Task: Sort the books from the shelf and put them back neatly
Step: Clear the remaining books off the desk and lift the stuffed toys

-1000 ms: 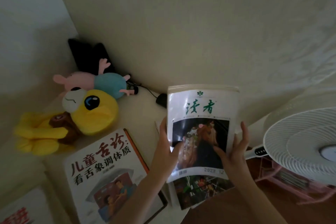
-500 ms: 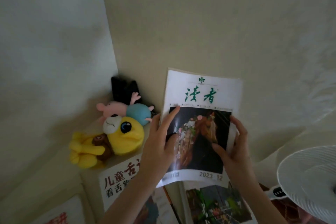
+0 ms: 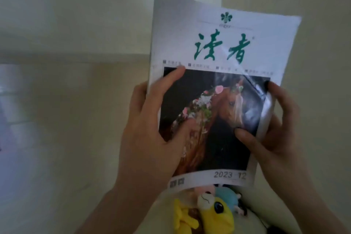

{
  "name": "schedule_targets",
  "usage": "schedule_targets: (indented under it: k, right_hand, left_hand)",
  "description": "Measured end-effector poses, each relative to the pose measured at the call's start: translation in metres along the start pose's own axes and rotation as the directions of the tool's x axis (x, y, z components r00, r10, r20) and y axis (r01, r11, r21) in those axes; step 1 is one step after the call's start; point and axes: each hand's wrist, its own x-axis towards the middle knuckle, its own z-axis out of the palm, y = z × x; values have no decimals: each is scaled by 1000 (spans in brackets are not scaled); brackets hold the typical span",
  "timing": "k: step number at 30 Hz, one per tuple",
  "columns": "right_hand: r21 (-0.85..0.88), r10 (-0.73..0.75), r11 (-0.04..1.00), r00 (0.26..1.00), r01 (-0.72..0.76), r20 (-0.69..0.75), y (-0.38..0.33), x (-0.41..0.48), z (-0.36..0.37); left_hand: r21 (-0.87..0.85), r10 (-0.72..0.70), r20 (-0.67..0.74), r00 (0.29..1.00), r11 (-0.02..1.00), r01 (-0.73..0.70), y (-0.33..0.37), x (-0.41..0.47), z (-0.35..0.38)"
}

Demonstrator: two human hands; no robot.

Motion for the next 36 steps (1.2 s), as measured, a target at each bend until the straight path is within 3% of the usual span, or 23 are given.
schedule_targets:
  k: [7, 15, 20, 24, 29, 36]
  right_hand:
    - [258, -231, 948, 961, 187, 150, -78, 66, 114]
    - [485, -301, 866, 901, 121, 313, -141, 100, 242]
    - [614, -426, 779, 824, 124, 373, -191, 121, 336]
    - [688, -581, 699, 715, 195, 388, -238, 136, 427]
    - [745, -702, 625, 583, 230, 409, -295, 135, 545]
    - [686, -709, 687, 426, 238, 562, -339, 118, 673]
  left_hand:
    - [234, 151, -154, 976, 966, -113, 19, 53, -136]
    - [434, 193, -290, 937, 899, -51, 29, 64, -275]
    - [546, 246, -407, 880, 838, 19, 45, 68, -369]
    - [699, 356, -439, 825, 712, 65, 63, 66, -445]
    - [869, 476, -446, 758, 435, 238, 65, 59, -522]
    - [852, 455, -522, 721, 230, 471, 32, 43, -611]
